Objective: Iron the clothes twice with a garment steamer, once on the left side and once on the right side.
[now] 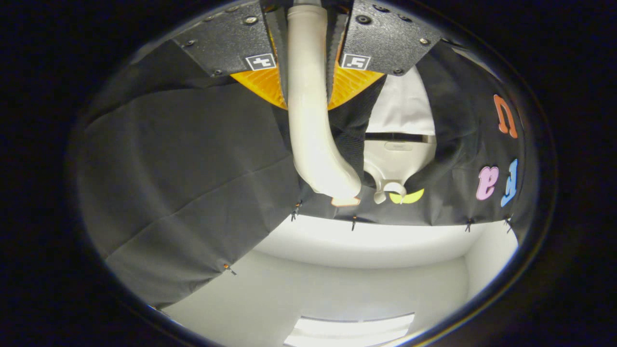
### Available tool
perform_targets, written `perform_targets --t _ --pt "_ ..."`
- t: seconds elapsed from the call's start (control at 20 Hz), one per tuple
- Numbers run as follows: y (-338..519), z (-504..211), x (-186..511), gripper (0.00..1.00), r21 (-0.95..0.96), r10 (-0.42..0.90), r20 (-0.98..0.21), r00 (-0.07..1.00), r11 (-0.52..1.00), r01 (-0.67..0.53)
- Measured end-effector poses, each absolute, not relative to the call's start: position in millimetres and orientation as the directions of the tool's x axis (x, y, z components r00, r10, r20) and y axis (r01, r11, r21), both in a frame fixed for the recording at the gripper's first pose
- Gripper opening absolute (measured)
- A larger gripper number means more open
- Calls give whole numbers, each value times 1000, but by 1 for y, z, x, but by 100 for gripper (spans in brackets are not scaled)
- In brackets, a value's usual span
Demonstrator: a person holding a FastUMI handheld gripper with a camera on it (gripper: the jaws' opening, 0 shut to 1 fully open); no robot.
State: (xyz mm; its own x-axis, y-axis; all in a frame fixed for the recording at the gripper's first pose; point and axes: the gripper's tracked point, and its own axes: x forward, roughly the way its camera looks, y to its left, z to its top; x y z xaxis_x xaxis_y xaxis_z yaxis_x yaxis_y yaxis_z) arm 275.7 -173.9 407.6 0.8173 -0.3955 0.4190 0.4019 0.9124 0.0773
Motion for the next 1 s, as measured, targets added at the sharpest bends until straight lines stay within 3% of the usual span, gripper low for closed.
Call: perform_targets --t 1.0 --pt "-172 257 281 36 -28 -480 184 858 870 493"
